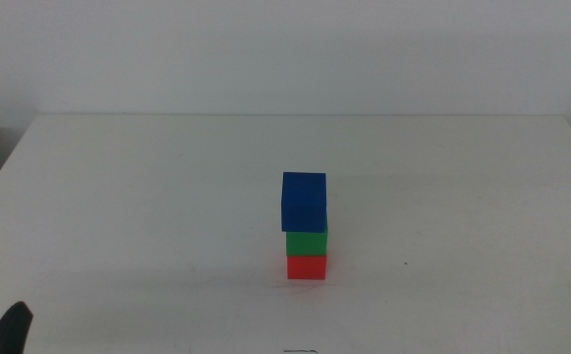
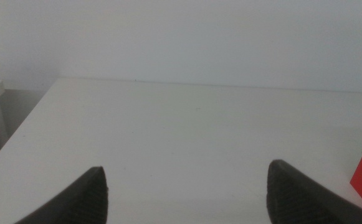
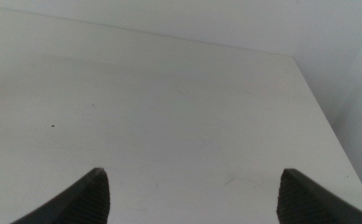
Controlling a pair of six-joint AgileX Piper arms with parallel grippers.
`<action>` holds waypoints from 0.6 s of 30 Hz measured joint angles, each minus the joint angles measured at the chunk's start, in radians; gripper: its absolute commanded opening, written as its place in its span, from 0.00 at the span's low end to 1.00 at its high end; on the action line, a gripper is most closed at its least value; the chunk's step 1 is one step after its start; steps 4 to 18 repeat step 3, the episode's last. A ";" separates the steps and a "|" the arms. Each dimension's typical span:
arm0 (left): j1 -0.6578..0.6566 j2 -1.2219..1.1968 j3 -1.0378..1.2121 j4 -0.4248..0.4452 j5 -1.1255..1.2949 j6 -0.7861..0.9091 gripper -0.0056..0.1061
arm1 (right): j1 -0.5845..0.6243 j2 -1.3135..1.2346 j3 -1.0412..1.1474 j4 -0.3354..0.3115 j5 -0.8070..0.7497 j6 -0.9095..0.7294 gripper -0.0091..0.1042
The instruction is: Stack red cubes first, then green, then blue cubes in a specific spot.
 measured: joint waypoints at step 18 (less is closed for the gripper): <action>0.000 0.000 0.000 0.000 -0.004 0.000 0.80 | 0.000 0.000 0.000 0.000 0.000 0.000 0.81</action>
